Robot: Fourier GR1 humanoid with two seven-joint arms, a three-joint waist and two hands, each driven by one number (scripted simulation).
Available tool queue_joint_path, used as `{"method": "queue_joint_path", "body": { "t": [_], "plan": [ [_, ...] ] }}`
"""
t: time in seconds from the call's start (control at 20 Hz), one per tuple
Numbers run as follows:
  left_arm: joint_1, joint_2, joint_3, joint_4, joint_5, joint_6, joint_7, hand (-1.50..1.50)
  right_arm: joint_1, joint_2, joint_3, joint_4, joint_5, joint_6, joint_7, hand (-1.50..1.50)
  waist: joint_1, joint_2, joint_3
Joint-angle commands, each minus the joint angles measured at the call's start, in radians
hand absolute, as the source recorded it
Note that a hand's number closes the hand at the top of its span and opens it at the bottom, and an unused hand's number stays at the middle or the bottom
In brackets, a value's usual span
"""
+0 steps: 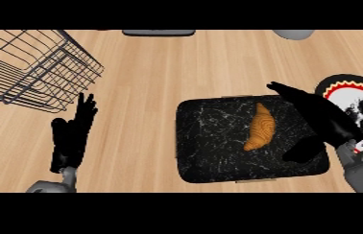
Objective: Pick the croissant from the tray and place it in the plate
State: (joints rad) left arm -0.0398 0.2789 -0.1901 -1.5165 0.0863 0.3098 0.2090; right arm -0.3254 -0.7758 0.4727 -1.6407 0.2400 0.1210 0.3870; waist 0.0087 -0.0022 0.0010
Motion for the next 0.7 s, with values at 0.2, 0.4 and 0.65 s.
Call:
{"method": "queue_joint_path", "body": {
  "t": [0.2,0.4,0.65],
  "plan": [
    [0.046,-0.007,-0.011,-0.005,-0.014,-0.027,0.005,0.00,-0.166,0.123,0.043,0.090,-0.051,0.270,0.261,-1.50,0.012,0.003,-0.001],
    [0.108,-0.021,0.016,0.015,-0.007,-0.054,-0.065,0.00,-0.101,0.162,0.025,0.048,0.010,0.298,0.294,-1.50,-0.001,0.001,-0.001],
    [0.002,-0.043,0.068,0.046,-0.020,-0.062,0.012,0.00,-0.050,0.226,-0.026,0.116,0.114,0.329,0.198,-1.50,-0.007,0.002,-0.001]
  ]
}}
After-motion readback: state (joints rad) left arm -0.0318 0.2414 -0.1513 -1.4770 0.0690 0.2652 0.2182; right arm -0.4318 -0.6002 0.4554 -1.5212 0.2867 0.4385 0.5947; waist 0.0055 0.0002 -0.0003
